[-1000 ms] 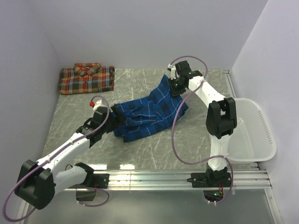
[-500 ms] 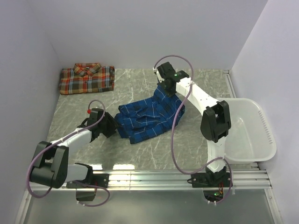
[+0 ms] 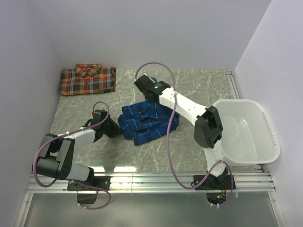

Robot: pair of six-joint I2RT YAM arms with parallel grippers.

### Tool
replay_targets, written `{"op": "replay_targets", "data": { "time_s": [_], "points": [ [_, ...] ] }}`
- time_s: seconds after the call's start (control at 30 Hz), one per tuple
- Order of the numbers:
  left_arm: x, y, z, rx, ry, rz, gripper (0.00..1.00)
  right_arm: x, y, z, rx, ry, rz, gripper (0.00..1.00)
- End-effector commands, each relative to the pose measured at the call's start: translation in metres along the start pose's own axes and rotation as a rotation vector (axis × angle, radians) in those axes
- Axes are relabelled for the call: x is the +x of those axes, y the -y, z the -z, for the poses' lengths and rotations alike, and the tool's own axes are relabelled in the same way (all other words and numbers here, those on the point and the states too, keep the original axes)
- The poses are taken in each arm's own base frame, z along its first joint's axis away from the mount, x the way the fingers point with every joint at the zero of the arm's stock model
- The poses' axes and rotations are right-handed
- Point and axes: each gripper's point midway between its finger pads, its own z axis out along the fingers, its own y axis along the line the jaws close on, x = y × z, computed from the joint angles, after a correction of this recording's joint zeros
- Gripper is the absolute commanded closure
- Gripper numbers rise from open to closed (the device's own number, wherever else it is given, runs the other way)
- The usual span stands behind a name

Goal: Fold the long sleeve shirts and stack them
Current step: Fold the shirt

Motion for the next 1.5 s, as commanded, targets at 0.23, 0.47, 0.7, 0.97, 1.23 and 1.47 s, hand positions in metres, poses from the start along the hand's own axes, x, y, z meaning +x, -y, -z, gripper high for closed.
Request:
{"op": "replay_targets", "data": {
  "time_s": [0.23, 0.47, 0.7, 0.97, 1.23, 1.47],
  "points": [
    [-0.005, 0.022, 0.007, 0.093, 0.02, 0.005, 0.86, -0.016, -0.061, 0.016, 0.107, 0.0, 0.114, 0.88],
    [0.001, 0.019, 0.006, 0.107, 0.002, 0.02, 0.87, -0.036, -0.107, 0.035, 0.069, 0.038, 0.107, 0.87],
    [0.005, 0.022, 0.007, 0.126, 0.004, 0.023, 0.9, -0.047, -0.133, 0.041, -0.011, 0.067, -0.016, 0.84],
    [0.006, 0.02, 0.008, 0.122, 0.005, 0.028, 0.91, -0.05, -0.176, 0.047, -0.228, 0.085, -0.112, 0.73],
    [0.007, 0.019, 0.007, 0.124, 0.004, 0.031, 0.91, -0.069, -0.189, 0.064, -0.34, 0.152, -0.253, 0.64],
    [0.007, 0.019, 0.005, 0.138, 0.012, 0.035, 0.93, -0.071, -0.2, 0.06, -0.372, 0.161, -0.309, 0.73]
  ]
}}
